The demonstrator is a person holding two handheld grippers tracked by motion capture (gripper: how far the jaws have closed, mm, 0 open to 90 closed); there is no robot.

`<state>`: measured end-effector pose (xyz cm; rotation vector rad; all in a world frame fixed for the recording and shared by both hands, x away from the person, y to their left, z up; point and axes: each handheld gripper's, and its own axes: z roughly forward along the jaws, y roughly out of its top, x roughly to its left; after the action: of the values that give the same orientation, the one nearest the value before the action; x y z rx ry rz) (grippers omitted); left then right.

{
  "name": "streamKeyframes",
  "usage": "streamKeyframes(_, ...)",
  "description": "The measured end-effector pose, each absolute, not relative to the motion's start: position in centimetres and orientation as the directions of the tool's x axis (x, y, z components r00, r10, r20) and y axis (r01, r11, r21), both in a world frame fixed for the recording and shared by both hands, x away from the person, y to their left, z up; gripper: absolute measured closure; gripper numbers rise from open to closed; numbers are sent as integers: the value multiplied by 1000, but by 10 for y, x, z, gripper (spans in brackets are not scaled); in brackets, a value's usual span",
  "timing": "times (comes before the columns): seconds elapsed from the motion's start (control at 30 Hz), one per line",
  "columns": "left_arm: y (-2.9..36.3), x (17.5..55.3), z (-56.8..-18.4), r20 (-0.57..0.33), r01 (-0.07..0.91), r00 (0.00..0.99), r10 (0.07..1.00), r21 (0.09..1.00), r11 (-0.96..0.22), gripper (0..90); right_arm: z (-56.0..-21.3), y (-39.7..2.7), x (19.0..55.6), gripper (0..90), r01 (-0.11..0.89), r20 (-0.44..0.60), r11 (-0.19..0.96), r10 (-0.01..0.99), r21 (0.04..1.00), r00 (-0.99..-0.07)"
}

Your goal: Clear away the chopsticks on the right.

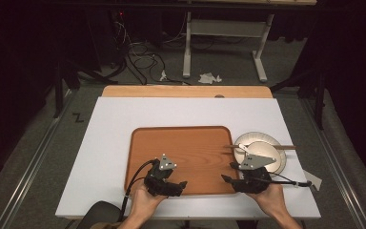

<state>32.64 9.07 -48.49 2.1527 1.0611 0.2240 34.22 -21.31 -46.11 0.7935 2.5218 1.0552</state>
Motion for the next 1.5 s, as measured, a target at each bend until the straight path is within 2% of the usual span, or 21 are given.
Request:
streamKeyframes(0.47, 91, 326, -484, -141, 618, 649, 747, 671, -410, 256, -464, -213, 339, 447, 365, -79, 608, 579, 705, -811)
streamKeyframes(0.97, 91, 327, -485, -144, 621, 645, 751, 670, -406, 256, -451, -224, 338, 425, 355, -69, 561, 598, 747, -799)
streamKeyframes(1.5, 91, 328, -484, -148, 621, 641, 753, 676, -396, 256, -433, -244, 342, 465, 384, -63, 537, 638, 751, -768)
